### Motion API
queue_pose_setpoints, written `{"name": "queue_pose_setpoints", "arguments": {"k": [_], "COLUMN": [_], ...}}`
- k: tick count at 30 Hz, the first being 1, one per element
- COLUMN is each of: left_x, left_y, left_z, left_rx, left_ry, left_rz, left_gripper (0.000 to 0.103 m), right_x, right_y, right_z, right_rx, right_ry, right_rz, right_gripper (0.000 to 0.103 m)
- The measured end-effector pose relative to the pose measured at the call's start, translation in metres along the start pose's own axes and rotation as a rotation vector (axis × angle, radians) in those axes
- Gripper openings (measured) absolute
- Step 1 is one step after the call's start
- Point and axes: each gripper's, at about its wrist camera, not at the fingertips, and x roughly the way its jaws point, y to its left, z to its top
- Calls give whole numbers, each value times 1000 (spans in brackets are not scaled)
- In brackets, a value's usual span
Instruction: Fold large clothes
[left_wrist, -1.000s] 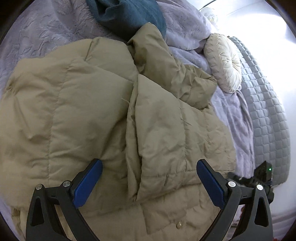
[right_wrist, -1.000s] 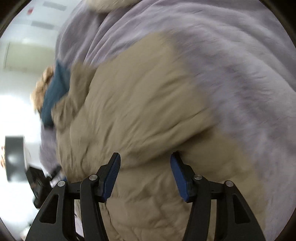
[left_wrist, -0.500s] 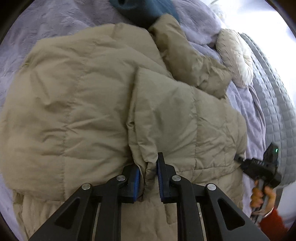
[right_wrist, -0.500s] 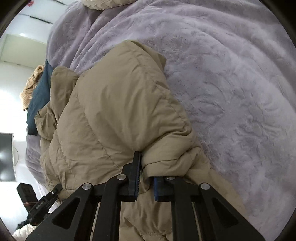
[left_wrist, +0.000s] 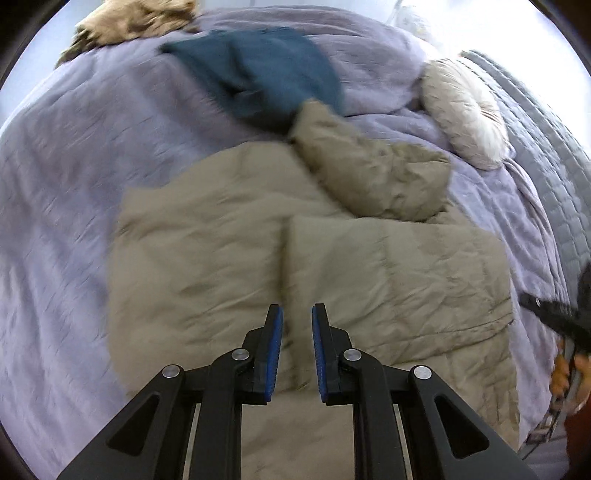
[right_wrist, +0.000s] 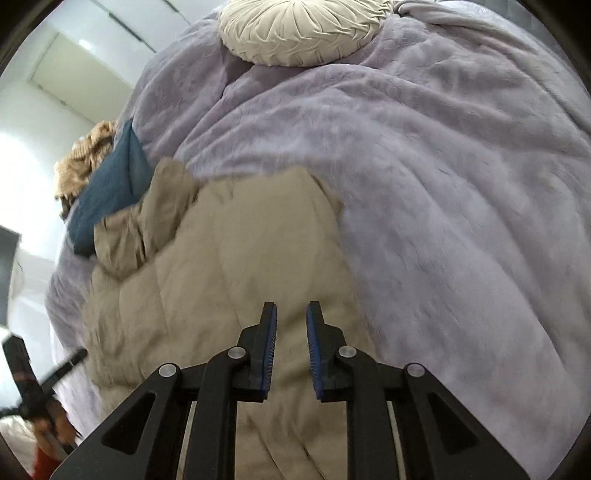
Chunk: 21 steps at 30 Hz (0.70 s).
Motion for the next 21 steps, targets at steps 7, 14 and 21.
{"name": "queue_pose_setpoints", "arguments": {"k": [7, 14, 21], "left_x": [58, 88, 66], "left_y": [-28, -21, -26], "left_z": [16, 16, 17], "left_rx": [83, 118, 93], "left_ry": [23, 41, 37], "left_rz": [138, 127, 163], "left_gripper": [18, 18, 18], "right_x": [53, 85, 62], "right_y": [10, -15, -7], "right_z": [25, 22, 22], "right_rx": [-56, -20, -29], "right_ry": [10, 27, 32], "right_rz": [-54, -68, -85], "right_gripper": [18, 14, 18]}}
